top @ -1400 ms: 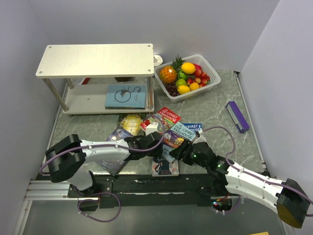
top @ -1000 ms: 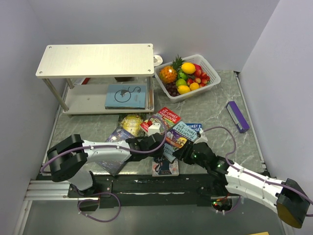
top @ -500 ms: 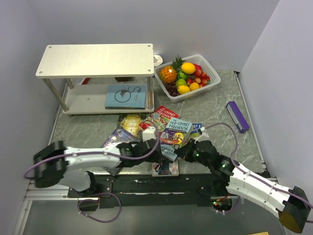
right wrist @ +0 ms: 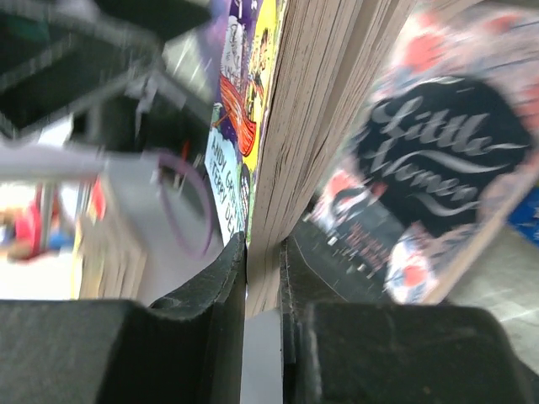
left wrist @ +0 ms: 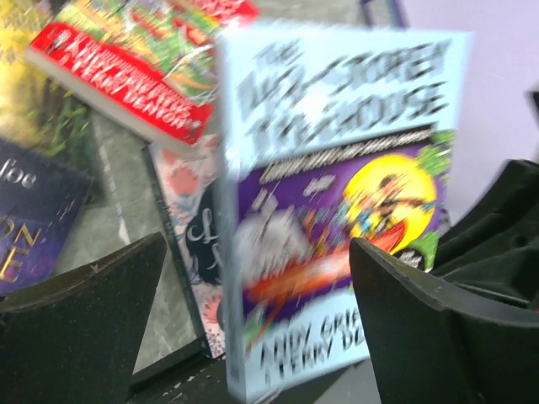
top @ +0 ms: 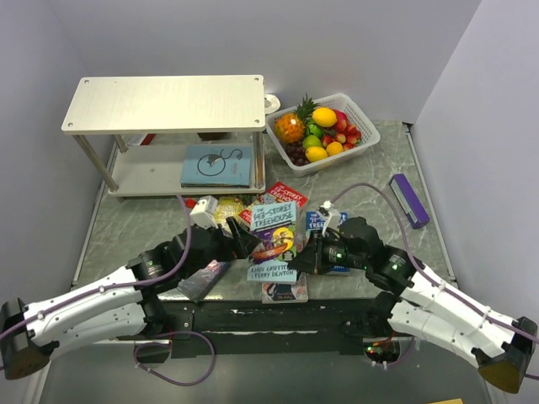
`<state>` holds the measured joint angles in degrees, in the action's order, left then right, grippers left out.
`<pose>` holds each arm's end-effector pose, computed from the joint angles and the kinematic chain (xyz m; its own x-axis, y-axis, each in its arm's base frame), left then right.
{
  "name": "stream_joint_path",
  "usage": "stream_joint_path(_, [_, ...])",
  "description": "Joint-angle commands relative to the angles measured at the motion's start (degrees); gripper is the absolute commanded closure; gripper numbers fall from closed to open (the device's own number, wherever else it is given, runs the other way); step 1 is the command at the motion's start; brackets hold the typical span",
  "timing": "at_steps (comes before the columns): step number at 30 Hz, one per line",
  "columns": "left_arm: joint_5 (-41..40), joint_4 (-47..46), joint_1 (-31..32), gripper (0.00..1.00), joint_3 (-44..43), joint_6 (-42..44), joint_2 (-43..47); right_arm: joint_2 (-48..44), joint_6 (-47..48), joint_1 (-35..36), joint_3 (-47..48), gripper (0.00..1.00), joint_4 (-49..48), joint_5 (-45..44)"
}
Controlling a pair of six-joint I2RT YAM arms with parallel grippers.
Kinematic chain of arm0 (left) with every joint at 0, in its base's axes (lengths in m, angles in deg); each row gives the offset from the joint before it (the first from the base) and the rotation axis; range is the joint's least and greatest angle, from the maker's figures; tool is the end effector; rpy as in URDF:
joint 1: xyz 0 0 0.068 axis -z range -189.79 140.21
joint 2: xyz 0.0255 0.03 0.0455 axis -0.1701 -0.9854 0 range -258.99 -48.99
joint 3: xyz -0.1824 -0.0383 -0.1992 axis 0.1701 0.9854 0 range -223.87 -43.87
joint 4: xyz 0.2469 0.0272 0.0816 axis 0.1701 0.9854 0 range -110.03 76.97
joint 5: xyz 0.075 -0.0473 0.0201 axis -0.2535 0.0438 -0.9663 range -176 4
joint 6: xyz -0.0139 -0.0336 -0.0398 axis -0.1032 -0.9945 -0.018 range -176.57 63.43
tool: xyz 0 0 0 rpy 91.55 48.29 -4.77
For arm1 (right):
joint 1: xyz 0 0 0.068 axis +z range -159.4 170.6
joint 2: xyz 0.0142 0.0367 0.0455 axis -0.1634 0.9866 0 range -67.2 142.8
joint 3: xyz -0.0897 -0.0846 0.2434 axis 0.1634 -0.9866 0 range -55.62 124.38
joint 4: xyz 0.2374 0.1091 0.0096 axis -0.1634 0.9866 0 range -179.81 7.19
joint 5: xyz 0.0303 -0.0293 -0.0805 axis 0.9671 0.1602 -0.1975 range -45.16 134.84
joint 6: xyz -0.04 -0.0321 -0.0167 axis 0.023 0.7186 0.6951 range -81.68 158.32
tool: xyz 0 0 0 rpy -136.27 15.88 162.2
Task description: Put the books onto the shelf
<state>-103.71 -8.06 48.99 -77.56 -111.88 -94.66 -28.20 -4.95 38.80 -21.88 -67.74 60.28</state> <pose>0.1059 -0.1536 0.2664 -0.6710 -0.4039 -0.6218 0.2088 0.7018 -0.6811 0.0999 0.1259 0.2672 -0.8234 0.0702 -0.5630 -0.4282 0.5741 0.6979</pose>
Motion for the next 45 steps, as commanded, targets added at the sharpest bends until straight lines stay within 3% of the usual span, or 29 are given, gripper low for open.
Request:
stream_joint_path(1, [8.38,-6.08,-2.44,0.04,-0.58,5.64,4.62,2.48,5.73,-0.65,8.27,1.0,-2.73,14.59])
stream_joint_path(11, [14.63,-0.72,-7.54,0.03,-2.87,8.91,7.26,4.85,7.41,-5.13,12.67,1.0,-4.31,28.05])
stream_joint_path(15, [18.14,-3.43,-8.42,0.01,-0.68,8.64,9.19,5.64,6.97,-7.07,12.76,1.0,-6.06,33.67])
stream_joint_path(18, [23.84,-8.78,-8.95,0.22,1.52,8.81,10.77,6.7,6.09,-7.77,12.41,1.0,-7.91,37.19])
stream_joint_path(19, [25.61,-10.28,-9.21,0.36,2.22,8.9,11.04,6.96,5.83,-8.3,12.32,1.0,-8.52,38.16])
stream_joint_path(21, [28.6,-14.31,-9.3,0.47,2.75,9.08,11.56,7.66,5.56,-8.48,12.49,1.0,-9.14,39.48])
stream_joint_path(26, [39.32,-19.52,-9.74,0.85,2.93,9.78,11.31,9.07,6.52,-9.01,14.42,1.0,-8.53,42.21])
stream_joint_path(27, [40.03,-19.87,-9.74,0.99,2.76,9.96,11.04,9.16,6.7,-9.09,14.78,1.0,-8.44,42.3])
stream_joint_path(30, [40.83,-20.23,-9.74,0.99,1.27,10.31,11.13,9.25,7.49,-9.62,16.36,1.0,-7.39,41.69])
stream_joint_path(32, [38.73,-19.27,-9.74,0.99,0.21,10.48,11.91,8.46,9.24,-9.62,18.19,0.59,-5.38,37.33])
stream_joint_path(33, [37.24,-18.65,-9.83,0.99,-1.1,10.57,12.18,8.28,10.82,-9.62,19.6,0.32,-2.93,33.9])
stream_joint_path(34, [35.57,-17.78,-9.74,0.99,-1.9,10.57,12.44,7.41,12.31,-9.62,21.01,0.24,3.1,29.25])
stream_joint_path(35, [31.21,-16.29,-9.92,0.99,-2.95,10.66,12.97,6.71,13.29,-9.71,23.28,0.17,5.07,17.81])
stream_joint_path(36, [28.81,-15.32,-10.09,0.99,-5.57,10.66,12.97,5.74,12.86,-9.62,23.57,0.05,6.05,13.6])
stream_joint_path(39, [17.56,-10.4,-10.36,0.99,-13.81,11.19,11.4,1.87,12.42,-9.62,24.45,0.0,9.05,-2.93])
stream_joint_path(45, [-11.05,-6.69,-10.97,0.99,-34.2,13.73,2.18,-3.23,12.15,-9.62,22.43,0.0,4.92,-12.71])
